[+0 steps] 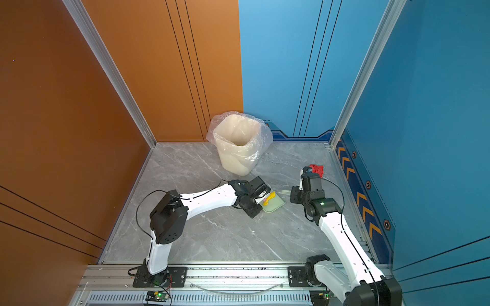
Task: Sweep away the paper scraps from the table
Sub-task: 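Sweep the yellow scrap into the dustpan with the right brush, then lift the loaded dustpan up toward the bin with the left gripper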
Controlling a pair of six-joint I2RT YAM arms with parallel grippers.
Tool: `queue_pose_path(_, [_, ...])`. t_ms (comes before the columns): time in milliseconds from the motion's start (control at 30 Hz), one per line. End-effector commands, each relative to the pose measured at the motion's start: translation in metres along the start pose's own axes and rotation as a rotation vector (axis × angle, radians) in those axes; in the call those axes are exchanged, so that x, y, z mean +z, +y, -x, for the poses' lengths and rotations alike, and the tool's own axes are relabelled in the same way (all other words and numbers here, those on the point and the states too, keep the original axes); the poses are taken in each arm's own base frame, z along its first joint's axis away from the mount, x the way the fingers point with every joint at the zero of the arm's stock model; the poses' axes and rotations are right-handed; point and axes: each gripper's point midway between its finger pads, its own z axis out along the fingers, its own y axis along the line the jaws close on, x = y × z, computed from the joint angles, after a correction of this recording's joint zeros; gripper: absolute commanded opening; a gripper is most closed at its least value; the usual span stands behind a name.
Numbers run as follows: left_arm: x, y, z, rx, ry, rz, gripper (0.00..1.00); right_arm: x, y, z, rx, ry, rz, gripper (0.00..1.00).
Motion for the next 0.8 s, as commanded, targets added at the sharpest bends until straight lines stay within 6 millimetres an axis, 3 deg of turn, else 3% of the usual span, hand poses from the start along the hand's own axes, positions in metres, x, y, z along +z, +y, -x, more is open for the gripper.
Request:
queue_pose_path(0, [-0.028, 0.004, 0.007, -0.009, -0.048, 0.016, 0.00, -0.011, -0.012, 0.013, 0.077, -0.043, -0.029, 0.00])
queue_pose_path(267, [-0.070, 0.002, 0.009, 0.016, -0.036, 0.034, 0.00, -0.007, -0.036, 0.010, 0.155, -0.034, -0.087, 0.00])
queue_pose_path(767, [-0.120, 0.003, 0.033, 0.102, -0.071, 0.070, 0.00, 0.004, -0.038, -0.005, 0.166, 0.007, -0.068, 0.00])
